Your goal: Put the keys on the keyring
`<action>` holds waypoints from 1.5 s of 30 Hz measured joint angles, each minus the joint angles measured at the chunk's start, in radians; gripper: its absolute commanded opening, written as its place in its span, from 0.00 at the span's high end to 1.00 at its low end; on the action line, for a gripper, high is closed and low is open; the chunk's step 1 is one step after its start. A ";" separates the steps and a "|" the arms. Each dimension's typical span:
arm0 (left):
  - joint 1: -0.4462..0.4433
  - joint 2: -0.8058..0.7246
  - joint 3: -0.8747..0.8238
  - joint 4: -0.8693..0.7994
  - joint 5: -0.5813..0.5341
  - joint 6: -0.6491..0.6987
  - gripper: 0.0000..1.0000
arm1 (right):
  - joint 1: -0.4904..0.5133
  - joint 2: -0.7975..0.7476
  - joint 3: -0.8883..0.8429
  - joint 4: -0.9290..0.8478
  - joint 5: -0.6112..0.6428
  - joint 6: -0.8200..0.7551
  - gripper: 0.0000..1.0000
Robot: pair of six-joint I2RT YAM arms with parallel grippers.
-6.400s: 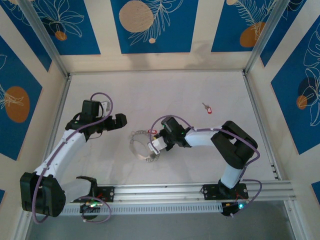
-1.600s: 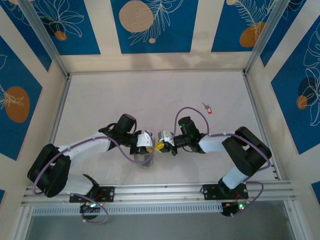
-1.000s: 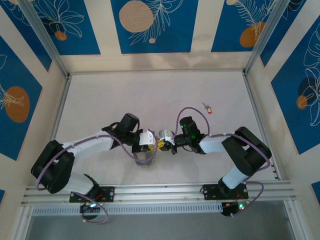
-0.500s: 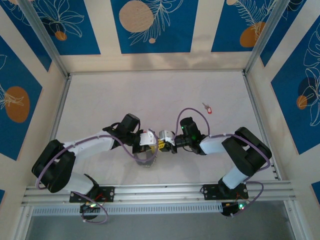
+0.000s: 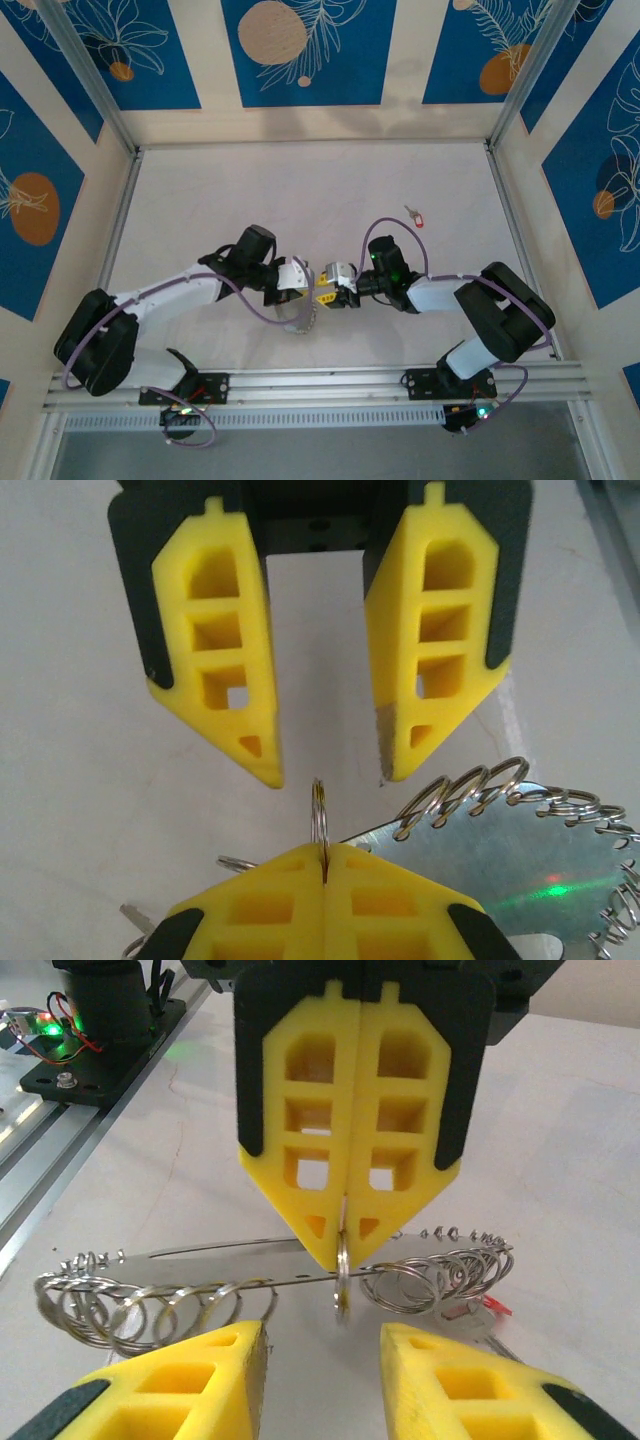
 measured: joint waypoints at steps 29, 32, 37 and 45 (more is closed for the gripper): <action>0.000 -0.084 0.000 -0.029 0.061 0.012 1.00 | 0.058 -0.030 -0.042 0.124 0.015 0.068 0.77; 0.000 -0.086 0.000 -0.032 0.061 0.023 1.00 | 0.061 -0.030 -0.044 0.134 0.032 0.071 0.77; 0.000 -0.093 0.000 -0.037 0.061 0.030 1.00 | 0.065 -0.030 -0.044 0.157 0.047 0.071 0.75; 0.000 -0.096 0.000 -0.036 0.065 0.030 1.00 | 0.068 -0.030 -0.044 0.176 0.053 0.081 0.74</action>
